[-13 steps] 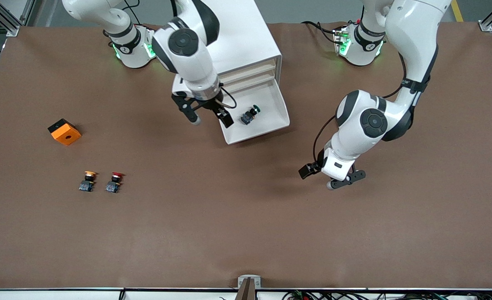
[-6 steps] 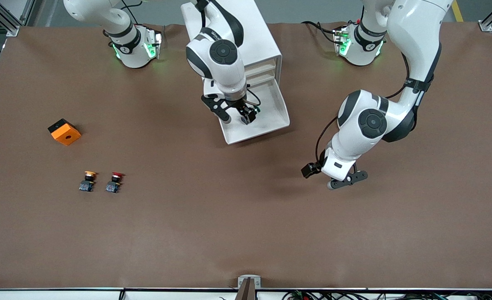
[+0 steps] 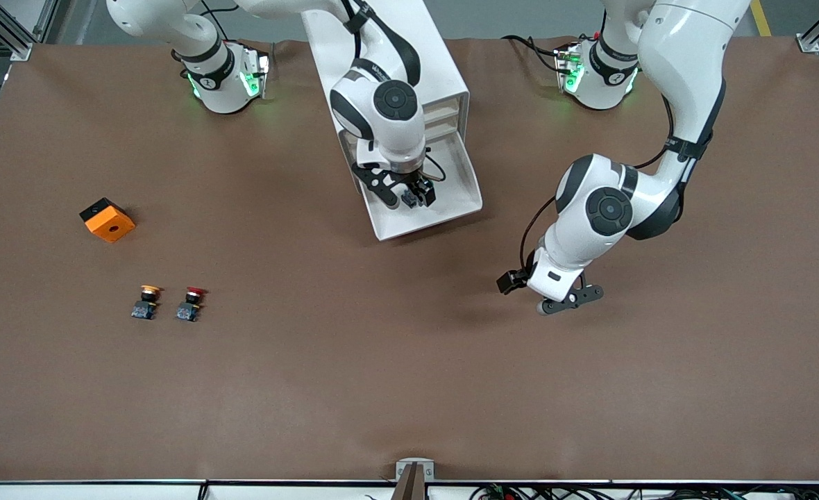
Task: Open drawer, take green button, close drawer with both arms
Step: 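Lower the right gripper into the drawer and grasp the green button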
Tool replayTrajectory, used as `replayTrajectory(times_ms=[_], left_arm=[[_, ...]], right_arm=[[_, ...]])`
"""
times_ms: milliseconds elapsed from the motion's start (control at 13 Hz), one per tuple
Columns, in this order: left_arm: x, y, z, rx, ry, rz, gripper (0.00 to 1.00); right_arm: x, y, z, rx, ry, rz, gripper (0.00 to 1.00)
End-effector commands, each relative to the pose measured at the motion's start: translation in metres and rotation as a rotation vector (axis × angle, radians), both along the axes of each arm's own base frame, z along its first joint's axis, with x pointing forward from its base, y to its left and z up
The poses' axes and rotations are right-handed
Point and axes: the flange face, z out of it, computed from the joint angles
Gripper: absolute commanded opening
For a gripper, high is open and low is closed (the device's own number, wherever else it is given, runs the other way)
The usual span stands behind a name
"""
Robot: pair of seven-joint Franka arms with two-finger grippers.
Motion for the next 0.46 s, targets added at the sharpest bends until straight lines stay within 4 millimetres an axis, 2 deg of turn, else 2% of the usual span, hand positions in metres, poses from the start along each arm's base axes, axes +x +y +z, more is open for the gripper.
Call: replayTrajectory(times_ms=[0,385], left_arm=[[0.0039,0.0045,0.0017,0.013,-0.014,-0.014,1.00],[0.0032,0.0027,-0.0026,0.014,-0.007,-0.014,1.00]], right_arm=[[0.0020,0.0105,0.0030,-0.002,-0.014,-0.019,1.00],[0.0017,0.0153,-0.0044,-0.041,-0.054,0.038,1.00]])
